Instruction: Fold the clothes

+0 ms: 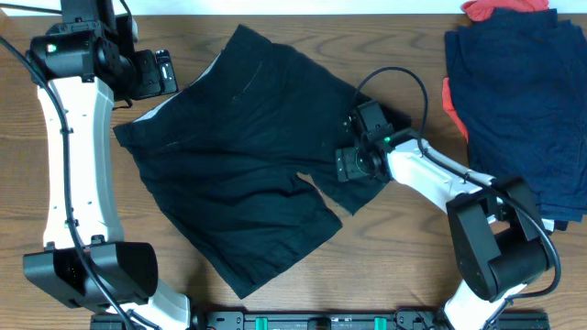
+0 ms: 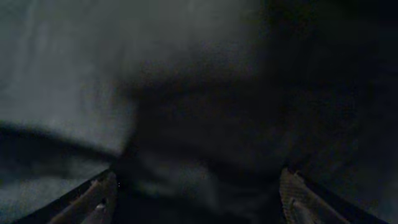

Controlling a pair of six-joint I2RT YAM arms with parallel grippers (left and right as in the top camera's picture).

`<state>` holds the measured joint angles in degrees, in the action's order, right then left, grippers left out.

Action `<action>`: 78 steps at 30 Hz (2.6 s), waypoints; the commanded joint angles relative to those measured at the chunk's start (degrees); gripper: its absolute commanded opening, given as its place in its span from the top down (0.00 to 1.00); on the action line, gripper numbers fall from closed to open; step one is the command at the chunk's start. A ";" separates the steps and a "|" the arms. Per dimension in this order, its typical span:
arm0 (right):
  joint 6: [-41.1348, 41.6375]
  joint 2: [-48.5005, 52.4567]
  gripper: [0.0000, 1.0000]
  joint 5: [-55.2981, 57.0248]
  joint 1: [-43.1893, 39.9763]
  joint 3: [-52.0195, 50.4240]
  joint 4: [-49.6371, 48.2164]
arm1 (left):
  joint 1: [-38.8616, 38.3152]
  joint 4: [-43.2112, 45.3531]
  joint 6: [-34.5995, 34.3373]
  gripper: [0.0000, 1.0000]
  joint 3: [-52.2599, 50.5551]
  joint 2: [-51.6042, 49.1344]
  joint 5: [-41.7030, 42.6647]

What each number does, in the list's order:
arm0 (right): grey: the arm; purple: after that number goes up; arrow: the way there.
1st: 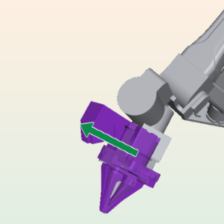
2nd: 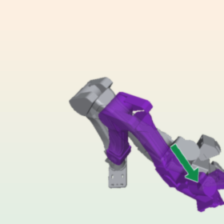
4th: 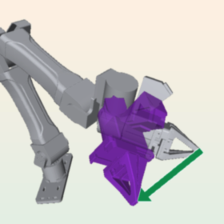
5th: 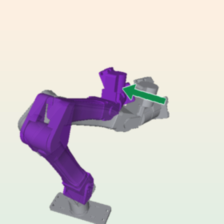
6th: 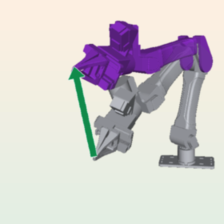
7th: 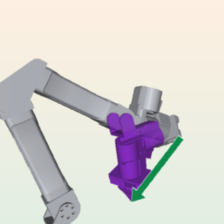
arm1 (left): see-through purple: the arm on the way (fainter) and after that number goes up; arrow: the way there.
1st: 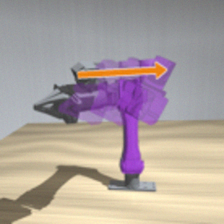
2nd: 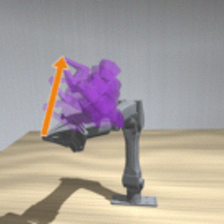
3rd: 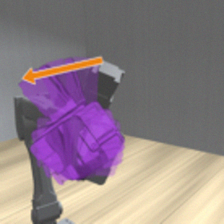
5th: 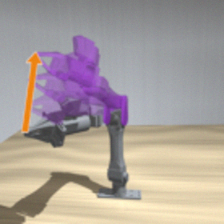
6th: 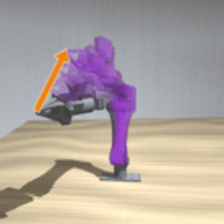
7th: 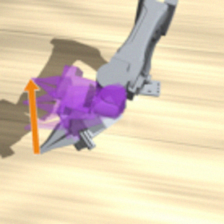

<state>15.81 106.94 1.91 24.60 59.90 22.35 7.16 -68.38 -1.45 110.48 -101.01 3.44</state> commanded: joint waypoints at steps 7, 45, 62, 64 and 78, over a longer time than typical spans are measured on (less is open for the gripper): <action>2.60 16.87 0.22 5.09 -5.03 -3.26 -14.01 | -0.13 0.09 0.37 0.01 -0.55 -0.48 -0.48; -17.27 27.96 0.12 -23.23 -17.16 80.28 54.40 | -4.04 24.30 20.59 0.13 -11.58 -16.15 9.68; -18.69 27.96 0.21 -23.17 -14.71 82.16 55.58 | -4.42 26.99 22.18 0.62 -11.80 -24.39 10.93; -18.69 27.96 0.21 -23.17 -14.71 82.16 55.63 | -4.42 28.28 22.18 0.57 -11.80 -24.72 10.93; -18.69 27.96 0.24 -23.15 -14.49 82.16 55.10 | -4.42 33.81 16.31 0.87 -11.80 -26.91 10.97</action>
<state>-2.11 135.39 -20.64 9.63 141.10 77.65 2.87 -34.85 17.41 98.85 -126.37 13.74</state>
